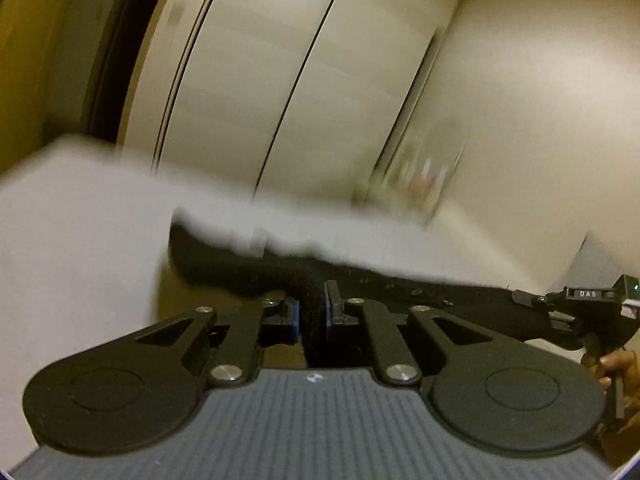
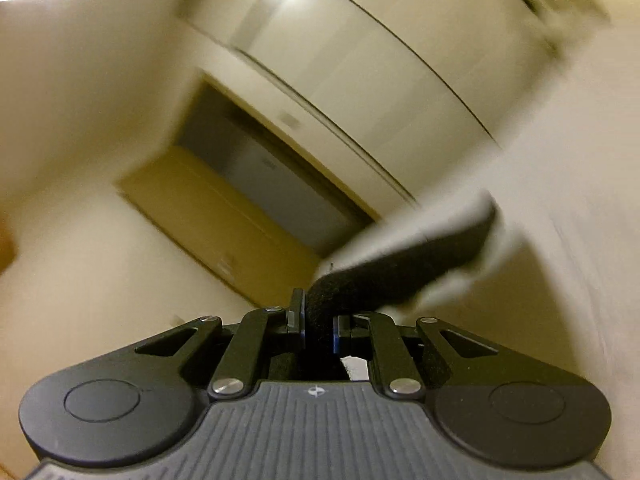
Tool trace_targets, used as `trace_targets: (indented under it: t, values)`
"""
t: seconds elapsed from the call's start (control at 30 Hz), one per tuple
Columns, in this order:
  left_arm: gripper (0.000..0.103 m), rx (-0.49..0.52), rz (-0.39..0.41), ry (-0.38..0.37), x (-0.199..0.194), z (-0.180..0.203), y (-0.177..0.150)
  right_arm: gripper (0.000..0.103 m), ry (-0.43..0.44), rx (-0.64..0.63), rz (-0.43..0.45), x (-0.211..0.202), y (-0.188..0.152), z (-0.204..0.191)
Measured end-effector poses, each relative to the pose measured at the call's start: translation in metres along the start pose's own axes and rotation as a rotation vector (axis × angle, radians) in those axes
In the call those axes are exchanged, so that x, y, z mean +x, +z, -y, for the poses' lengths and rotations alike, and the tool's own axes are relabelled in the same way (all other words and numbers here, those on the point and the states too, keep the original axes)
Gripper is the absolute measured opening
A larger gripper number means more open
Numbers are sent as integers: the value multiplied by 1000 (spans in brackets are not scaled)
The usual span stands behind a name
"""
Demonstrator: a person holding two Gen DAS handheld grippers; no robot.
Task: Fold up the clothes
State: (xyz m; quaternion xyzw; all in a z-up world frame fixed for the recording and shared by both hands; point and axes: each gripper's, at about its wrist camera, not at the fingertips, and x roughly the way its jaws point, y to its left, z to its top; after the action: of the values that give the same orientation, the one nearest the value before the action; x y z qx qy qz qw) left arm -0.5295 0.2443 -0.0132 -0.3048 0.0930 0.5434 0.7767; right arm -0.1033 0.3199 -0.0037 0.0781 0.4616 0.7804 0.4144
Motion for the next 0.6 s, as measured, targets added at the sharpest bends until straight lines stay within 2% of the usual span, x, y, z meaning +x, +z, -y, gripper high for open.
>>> trace_targets:
  t: [0.07, 0.2, 0.23, 0.3, 0.33, 0.37, 0.43, 0.47, 0.5, 0.53, 0.6]
  values:
    - [8, -50, -166, 59, 18, -17, -73, 12, -121, 80, -88, 0, -54, 42]
    - [8, -126, -524, 197, 50, -51, -216, 12, -450, 279, -354, -16, -195, 152]
    - [4, -138, -620, 236, 57, -59, -251, 13, -514, 318, -416, -18, -224, 176]
    - [3, -104, -690, 293, 59, -67, -284, 15, -628, 320, -504, -28, -265, 203]
    - [3, -125, -685, 292, 56, -71, -286, 15, -684, 320, -548, -33, -285, 216]
    - [4, -148, -675, 288, 53, -74, -287, 16, -664, 309, -533, -34, -283, 218]
    - [15, -191, -622, 280, 43, -77, -285, 29, -623, 285, -502, -35, -280, 222]
    - [19, -212, -592, 278, 37, -78, -287, 49, -602, 274, -487, -36, -278, 224]
    - [27, -235, -559, 268, 33, -80, -287, 56, -582, 262, -472, -36, -276, 226]
    - [36, -262, -530, 257, 38, -81, -283, 56, -561, 250, -456, -37, -275, 228]
    - [46, -324, -479, 239, 45, -91, -289, 66, -520, 227, -426, -39, -271, 231]
